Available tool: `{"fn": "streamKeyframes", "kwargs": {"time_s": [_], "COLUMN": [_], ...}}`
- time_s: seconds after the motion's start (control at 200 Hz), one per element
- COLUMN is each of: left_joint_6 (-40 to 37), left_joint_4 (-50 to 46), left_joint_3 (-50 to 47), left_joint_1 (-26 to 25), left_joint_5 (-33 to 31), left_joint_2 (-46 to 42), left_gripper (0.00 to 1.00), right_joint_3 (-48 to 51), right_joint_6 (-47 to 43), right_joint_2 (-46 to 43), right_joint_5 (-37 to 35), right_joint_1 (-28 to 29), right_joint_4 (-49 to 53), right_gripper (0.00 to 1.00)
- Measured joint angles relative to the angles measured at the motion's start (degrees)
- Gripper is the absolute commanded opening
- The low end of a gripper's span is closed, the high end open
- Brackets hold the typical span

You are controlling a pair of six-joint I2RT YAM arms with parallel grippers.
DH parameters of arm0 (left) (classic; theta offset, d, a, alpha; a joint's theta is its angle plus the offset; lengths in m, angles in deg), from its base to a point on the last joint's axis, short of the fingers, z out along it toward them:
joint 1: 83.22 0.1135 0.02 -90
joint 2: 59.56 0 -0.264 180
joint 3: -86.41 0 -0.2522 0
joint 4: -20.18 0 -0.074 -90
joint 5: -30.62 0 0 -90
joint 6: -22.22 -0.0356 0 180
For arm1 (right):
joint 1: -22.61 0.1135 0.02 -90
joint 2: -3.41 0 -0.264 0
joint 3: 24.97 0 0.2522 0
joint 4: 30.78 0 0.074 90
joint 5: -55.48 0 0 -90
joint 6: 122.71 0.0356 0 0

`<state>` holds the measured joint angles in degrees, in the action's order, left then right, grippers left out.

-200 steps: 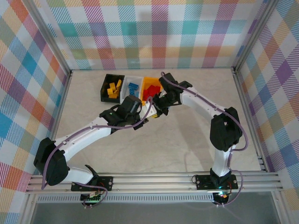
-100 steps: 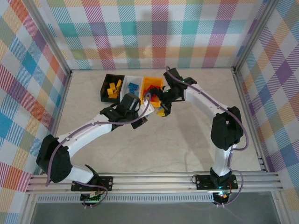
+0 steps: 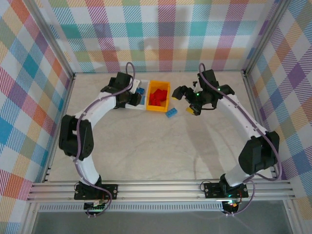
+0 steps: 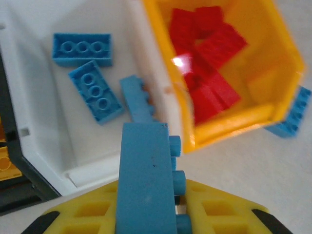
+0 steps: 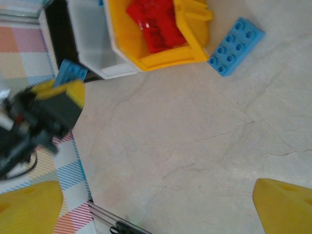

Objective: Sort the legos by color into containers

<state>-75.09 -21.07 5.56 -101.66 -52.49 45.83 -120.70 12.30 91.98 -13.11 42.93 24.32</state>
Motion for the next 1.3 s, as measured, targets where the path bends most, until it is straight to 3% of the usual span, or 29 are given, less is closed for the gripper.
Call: {"fn": "streamKeyframes", "kwargs": {"time_s": [0.105,0.285,0.37,0.445,0.515,0.63,0.705,0.93,1.14,1.3], "left_joint_6": [3.80,8.35,10.40,11.52,12.31,12.94,13.81,13.75,12.20,12.44], "left_joint_4": [-2.58,-4.79,-5.53,-5.60,-5.57,-5.20,-5.20,-4.83,-3.80,-4.00], "left_joint_3": [6.49,14.71,16.92,17.53,17.57,16.24,12.72,-2.60,-17.84,-28.04], "left_joint_1": [1.44,1.88,1.88,1.88,1.88,1.88,1.81,-1.14,-9.29,-9.86], "left_joint_5": [0.15,1.36,1.90,2.12,2.10,2.16,2.62,3.69,4.11,2.69], "left_joint_2": [6.47,14.12,15.78,16.09,16.04,15.10,11.98,-6.38,-22.08,-29.31], "left_gripper": [0.19,0.46,0.63,0.78,1.00,1.00,1.00,1.00,1.00,1.00], "right_joint_3": [2.80,7.85,8.48,8.48,8.35,5.49,0.79,-13.27,-22.36,-26.27], "right_joint_6": [-2.47,-5.46,-6.34,-6.05,-5.31,-4.37,-3.15,0.85,3.23,2.71], "right_joint_2": [-2.82,-4.57,-3.48,-0.72,3.82,14.91,23.23,41.00,49.64,52.30], "right_joint_5": [-0.02,-1.07,-0.04,2.38,5.46,9.42,11.67,16.39,18.82,20.09], "right_joint_1": [0.17,0.07,-1.01,-3.39,-6.58,-10.82,-12.68,-13.40,-12.33,-10.47], "right_joint_4": [-1.64,-1.33,-0.76,-1.57,-3.30,-6.01,-7.74,-13.51,-15.10,-15.47], "right_gripper": [1.00,0.98,0.87,0.66,0.50,0.29,0.23,0.15,0.02,0.00]}}
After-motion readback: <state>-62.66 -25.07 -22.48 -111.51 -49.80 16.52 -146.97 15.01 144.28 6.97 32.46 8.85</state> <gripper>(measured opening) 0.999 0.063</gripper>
